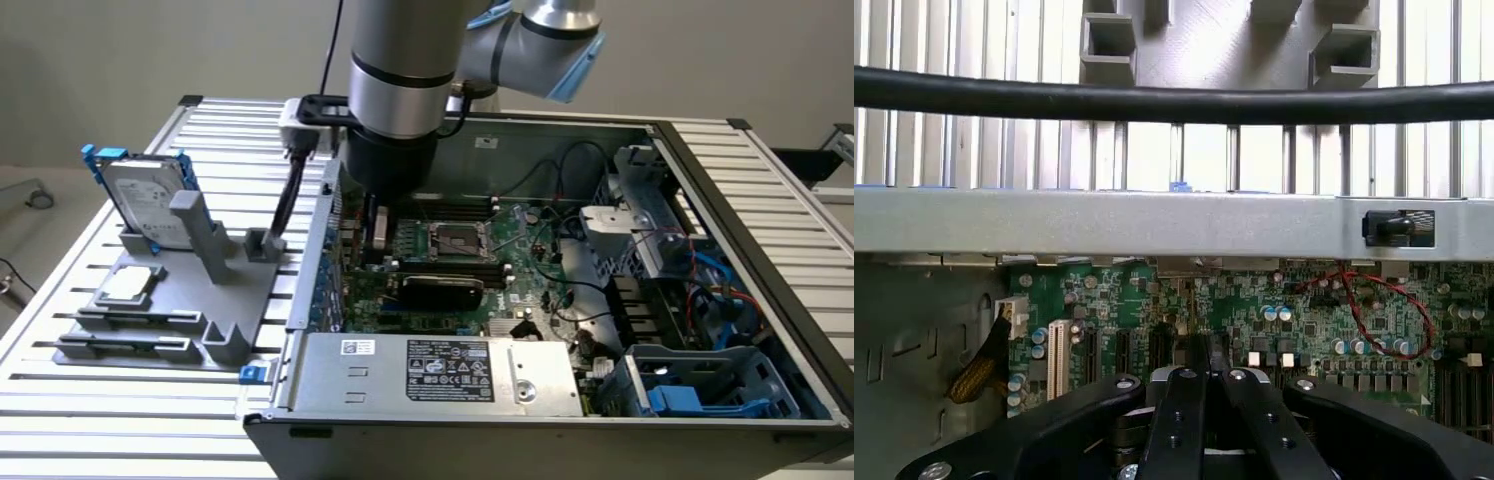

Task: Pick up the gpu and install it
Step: 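Insert the gpu into the slot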

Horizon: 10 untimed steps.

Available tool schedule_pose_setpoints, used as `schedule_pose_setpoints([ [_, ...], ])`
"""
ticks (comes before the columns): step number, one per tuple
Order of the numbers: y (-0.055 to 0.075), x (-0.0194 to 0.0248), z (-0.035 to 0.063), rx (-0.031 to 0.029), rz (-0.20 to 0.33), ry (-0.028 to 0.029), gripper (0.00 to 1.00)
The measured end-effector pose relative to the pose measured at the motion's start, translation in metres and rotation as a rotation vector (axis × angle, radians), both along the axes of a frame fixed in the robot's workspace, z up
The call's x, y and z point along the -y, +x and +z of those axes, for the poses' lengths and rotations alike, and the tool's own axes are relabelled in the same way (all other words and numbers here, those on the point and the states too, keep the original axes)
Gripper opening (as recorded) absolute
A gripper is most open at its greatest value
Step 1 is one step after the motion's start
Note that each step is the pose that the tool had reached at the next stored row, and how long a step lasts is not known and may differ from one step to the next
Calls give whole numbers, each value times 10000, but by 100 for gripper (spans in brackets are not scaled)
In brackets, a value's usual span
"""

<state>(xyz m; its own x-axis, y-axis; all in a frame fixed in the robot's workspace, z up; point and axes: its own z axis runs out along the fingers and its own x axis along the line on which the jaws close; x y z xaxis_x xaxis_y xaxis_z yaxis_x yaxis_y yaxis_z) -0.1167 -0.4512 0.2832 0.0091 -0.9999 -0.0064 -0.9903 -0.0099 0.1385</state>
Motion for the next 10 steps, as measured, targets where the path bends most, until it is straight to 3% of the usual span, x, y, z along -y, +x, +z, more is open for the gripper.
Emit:
schedule_pose_setpoints([
  [3, -18, 0, 3, -72, 2, -83, 11],
  [10, -56, 1, 19, -154, 13, -429, 11],
])
